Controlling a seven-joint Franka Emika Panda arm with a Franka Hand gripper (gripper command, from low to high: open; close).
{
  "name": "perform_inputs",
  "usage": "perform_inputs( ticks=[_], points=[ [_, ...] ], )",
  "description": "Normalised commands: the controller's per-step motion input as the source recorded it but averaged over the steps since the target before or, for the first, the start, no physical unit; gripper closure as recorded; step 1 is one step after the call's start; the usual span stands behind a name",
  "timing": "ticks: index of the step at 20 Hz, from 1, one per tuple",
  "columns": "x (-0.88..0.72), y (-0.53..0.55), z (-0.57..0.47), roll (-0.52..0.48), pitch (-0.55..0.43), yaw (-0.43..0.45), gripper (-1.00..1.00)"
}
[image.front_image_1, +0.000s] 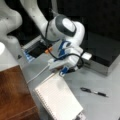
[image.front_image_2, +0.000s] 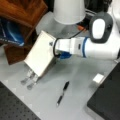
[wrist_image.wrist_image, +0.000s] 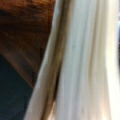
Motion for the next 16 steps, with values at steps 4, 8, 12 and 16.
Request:
perform_inputs(
  ticks=[4, 8, 12, 16],
  points=[
    [-0.33, 0.12, 0.20, 0.090, -0.026, -0.265, -1.00],
    [-0.26, 0.11, 0.06, 0.084, -0.081, -0.277, -1.00],
    [-0.26, 0.19, -0.02, 0.172, -0.192, -0.325, -1.00],
    [-0.29, 0.24, -0.03, 0.330, -0.322, -0.400, -1.00]
  ],
)
